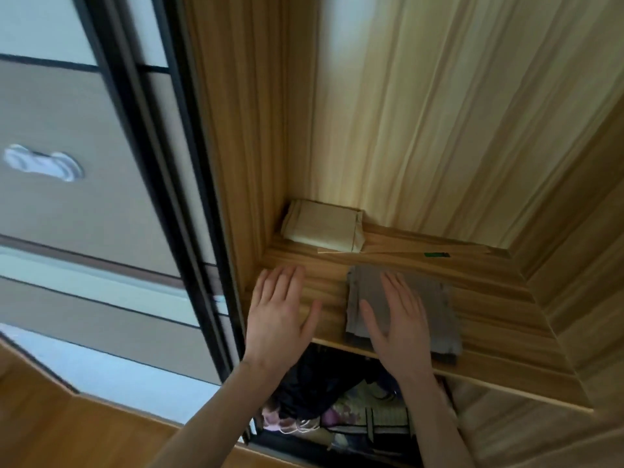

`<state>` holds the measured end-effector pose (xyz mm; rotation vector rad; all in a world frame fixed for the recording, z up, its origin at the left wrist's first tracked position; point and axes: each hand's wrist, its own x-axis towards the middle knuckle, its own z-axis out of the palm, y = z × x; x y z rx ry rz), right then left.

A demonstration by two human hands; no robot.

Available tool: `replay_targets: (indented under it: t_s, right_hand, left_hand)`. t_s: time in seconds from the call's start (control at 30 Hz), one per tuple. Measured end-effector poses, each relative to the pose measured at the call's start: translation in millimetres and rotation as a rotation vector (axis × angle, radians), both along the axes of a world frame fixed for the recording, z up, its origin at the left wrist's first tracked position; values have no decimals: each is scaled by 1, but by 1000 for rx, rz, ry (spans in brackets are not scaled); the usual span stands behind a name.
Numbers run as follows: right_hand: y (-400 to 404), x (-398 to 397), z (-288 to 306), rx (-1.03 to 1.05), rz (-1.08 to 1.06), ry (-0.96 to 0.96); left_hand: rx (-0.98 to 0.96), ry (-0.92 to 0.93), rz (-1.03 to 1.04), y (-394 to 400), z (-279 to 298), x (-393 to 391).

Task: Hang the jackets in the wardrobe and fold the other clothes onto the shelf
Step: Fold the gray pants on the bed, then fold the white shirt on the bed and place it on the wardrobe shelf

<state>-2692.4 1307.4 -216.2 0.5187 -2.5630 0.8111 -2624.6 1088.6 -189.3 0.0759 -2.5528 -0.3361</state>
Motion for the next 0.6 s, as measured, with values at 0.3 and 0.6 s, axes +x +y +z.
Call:
replay_targets:
  t_s: [0.3, 0.6]
  right_hand:
    - [-131, 109, 67, -50, 362, 127]
    - [-284, 229, 104, -128, 735, 271]
  left_hand:
    - [62, 142, 243, -109, 48, 184]
    - [39, 174, 679, -214, 82, 383]
